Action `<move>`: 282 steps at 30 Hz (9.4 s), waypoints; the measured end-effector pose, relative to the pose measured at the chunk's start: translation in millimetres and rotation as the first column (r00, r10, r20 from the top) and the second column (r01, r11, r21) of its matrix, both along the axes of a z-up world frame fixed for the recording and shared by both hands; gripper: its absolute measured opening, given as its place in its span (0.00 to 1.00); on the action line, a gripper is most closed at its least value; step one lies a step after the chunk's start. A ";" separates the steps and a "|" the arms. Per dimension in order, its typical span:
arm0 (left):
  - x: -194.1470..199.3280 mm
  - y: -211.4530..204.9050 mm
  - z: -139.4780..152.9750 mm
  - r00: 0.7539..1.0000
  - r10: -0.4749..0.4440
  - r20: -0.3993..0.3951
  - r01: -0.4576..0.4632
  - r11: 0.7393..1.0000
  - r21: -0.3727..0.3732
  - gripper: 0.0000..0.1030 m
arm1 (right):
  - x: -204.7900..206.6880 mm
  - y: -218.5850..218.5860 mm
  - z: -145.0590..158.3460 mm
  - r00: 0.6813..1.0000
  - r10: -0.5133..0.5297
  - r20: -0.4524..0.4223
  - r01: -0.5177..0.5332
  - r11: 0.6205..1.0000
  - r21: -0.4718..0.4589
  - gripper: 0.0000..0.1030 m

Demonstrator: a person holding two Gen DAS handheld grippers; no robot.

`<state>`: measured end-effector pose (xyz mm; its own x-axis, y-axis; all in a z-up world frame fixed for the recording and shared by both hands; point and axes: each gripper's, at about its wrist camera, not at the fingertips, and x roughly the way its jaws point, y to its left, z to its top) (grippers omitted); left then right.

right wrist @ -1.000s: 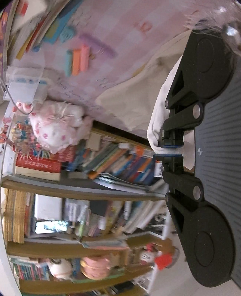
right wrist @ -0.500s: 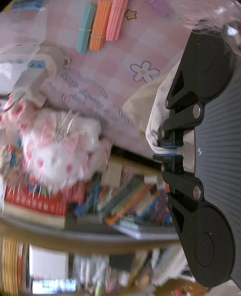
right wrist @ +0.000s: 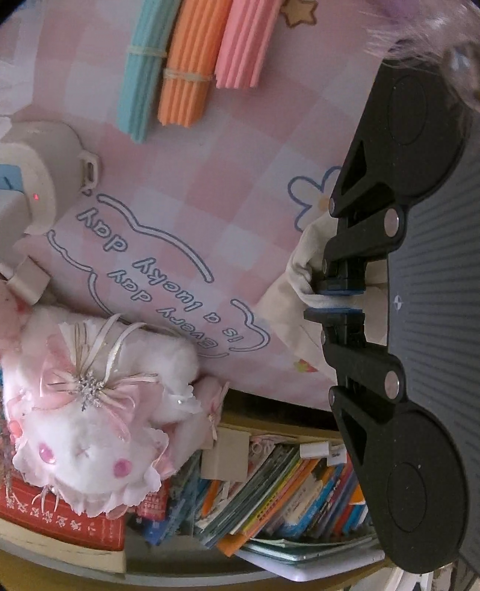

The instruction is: Fold clothes

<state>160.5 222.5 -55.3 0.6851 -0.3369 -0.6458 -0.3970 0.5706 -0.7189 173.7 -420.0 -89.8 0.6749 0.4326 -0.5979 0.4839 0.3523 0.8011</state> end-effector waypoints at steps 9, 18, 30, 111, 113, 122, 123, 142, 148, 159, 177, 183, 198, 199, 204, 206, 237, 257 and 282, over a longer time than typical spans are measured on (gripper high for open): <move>-32.6 -44.2 52.3 0.998 -0.059 0.028 0.048 0.955 0.292 0.67 | -3.8 2.9 37.2 0.987 0.149 0.058 -0.143 0.986 -0.085 0.60; -73.4 -144.1 60.7 0.966 -0.257 0.002 0.194 0.735 0.650 0.72 | -56.8 87.7 89.2 0.891 0.454 0.017 -0.257 0.535 -0.805 0.75; -78.3 -235.5 24.3 0.875 -0.481 -0.056 0.336 0.520 0.785 0.71 | -99.1 189.7 46.3 0.754 0.653 -0.075 -0.350 0.303 -0.886 0.80; -15.1 -173.7 37.8 0.787 -0.614 -0.063 0.415 0.450 0.791 0.71 | -16.9 147.2 85.1 0.674 0.729 -0.120 -0.408 0.232 -0.883 0.81; -20.1 -190.5 38.3 0.748 -0.658 -0.092 0.430 0.375 0.821 0.71 | -24.1 172.1 75.5 0.632 0.761 -0.147 -0.434 0.190 -0.881 0.76; -20.8 -244.1 31.4 0.700 -0.709 -0.080 0.485 0.390 0.782 0.71 | 20.1 227.9 65.4 0.595 0.796 -0.110 -0.484 0.246 -0.840 0.31; -21.0 -249.1 29.7 0.691 -0.718 -0.085 0.494 0.383 0.780 0.71 | 33.7 226.5 69.0 0.630 0.770 -0.098 -0.460 0.268 -0.846 0.29; 71.1 -186.5 26.7 0.938 -0.344 -0.045 0.270 0.641 0.719 0.70 | 6.0 152.9 83.3 0.786 0.615 -0.066 -0.320 0.313 -0.894 0.52; -9.9 -198.1 35.5 0.836 -0.548 -0.024 0.360 0.516 0.778 0.73 | 16.3 114.8 68.1 0.837 0.537 -0.108 -0.314 0.309 -0.898 0.55; -78.4 -196.4 -5.1 0.870 -0.482 -0.099 0.400 0.575 0.714 0.74 | 26.6 100.0 58.0 0.826 0.546 -0.140 -0.372 0.342 -0.863 0.05; -125.5 -151.3 34.8 0.942 -0.332 -0.045 0.253 0.617 0.745 0.74 | -83.9 83.1 89.9 0.802 0.593 -0.063 -0.339 0.367 -0.866 0.36; -167.4 -123.4 37.7 0.972 -0.214 -0.092 0.205 0.595 0.777 0.74 | -146.6 77.1 75.1 0.791 0.598 -0.134 -0.413 0.360 -0.837 0.35; -197.8 -66.5 -1.9 0.996 0.036 -0.081 0.013 0.847 0.531 0.16 | -167.6 76.6 65.2 0.768 0.620 -0.164 -0.475 0.378 -0.795 0.10; -199.0 -64.0 -1.2 0.996 0.051 -0.074 -0.008 0.867 0.499 0.06 | -168.0 77.2 65.4 0.767 0.622 -0.160 -0.471 0.376 -0.798 0.10; -204.9 -63.3 22.1 0.995 0.098 -0.012 -0.078 0.861 0.502 0.04 | -171.6 69.5 74.4 0.781 0.614 -0.116 -0.441 0.409 -0.799 0.08; -202.7 -61.7 21.4 0.996 0.079 -0.037 -0.048 0.848 0.527 0.04 | -173.0 65.5 76.1 0.785 0.610 -0.110 -0.435 0.415 -0.799 0.08; -197.3 -223.8 53.2 0.965 -0.229 -0.129 0.246 0.607 0.755 0.83 | -203.3 122.1 92.1 0.748 0.659 -0.075 -0.303 0.239 -0.923 0.78; -203.9 -138.5 63.7 0.804 -0.593 -0.040 0.404 0.495 0.770 0.84 | -241.8 275.3 105.0 0.803 0.582 -0.123 -0.257 0.152 -0.955 0.88; -161.9 64.8 6.9 0.948 -0.316 -0.039 0.317 0.947 0.041 0.84 | -228.9 542.0 70.5 0.148 0.906 -0.396 -0.356 -0.325 -0.876 0.38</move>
